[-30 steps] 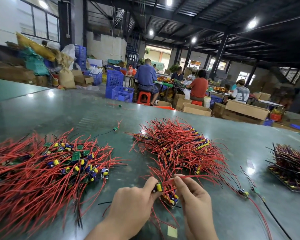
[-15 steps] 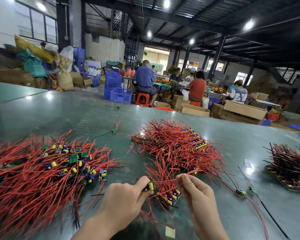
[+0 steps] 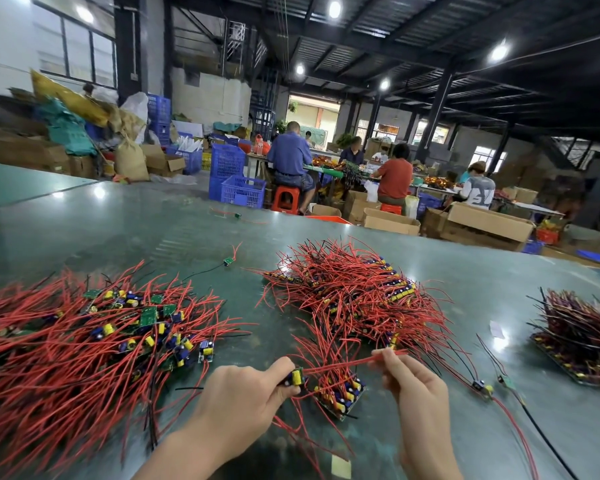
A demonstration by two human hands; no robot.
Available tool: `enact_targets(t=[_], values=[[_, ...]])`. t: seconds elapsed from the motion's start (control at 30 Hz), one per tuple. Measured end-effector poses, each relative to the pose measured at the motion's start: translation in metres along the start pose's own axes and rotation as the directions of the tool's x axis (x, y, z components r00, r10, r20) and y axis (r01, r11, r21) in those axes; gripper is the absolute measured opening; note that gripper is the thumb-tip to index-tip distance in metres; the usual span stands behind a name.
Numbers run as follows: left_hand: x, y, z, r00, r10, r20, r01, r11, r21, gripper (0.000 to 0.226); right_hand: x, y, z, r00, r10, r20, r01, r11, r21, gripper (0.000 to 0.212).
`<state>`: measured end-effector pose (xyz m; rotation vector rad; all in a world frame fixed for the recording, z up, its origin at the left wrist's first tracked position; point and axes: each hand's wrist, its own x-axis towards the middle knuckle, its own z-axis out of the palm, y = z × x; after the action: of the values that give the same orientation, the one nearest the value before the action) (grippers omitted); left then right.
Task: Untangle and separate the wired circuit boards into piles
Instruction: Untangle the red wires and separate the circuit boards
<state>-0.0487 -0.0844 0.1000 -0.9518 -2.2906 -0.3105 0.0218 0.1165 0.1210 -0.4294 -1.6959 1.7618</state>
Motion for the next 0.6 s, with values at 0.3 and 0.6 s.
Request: enact_targets(t=[0.3, 0.6], values=[[0.002, 0.000, -0.002, 1.000, 0.027, 0.011, -0.027, 0.999, 0.031, 0.028, 0.003, 0.001, 0.000, 0.998, -0.025, -0.050, 0.024, 1.000, -0.013, 0.033], [0.003, -0.010, -0.001, 1.000, 0.008, 0.008, -0.008, 1.000, 0.018, 0.032, 0.006, 0.004, 0.000, 0.999, -0.044, -0.031, 0.037, 0.980, -0.196, 0.040]])
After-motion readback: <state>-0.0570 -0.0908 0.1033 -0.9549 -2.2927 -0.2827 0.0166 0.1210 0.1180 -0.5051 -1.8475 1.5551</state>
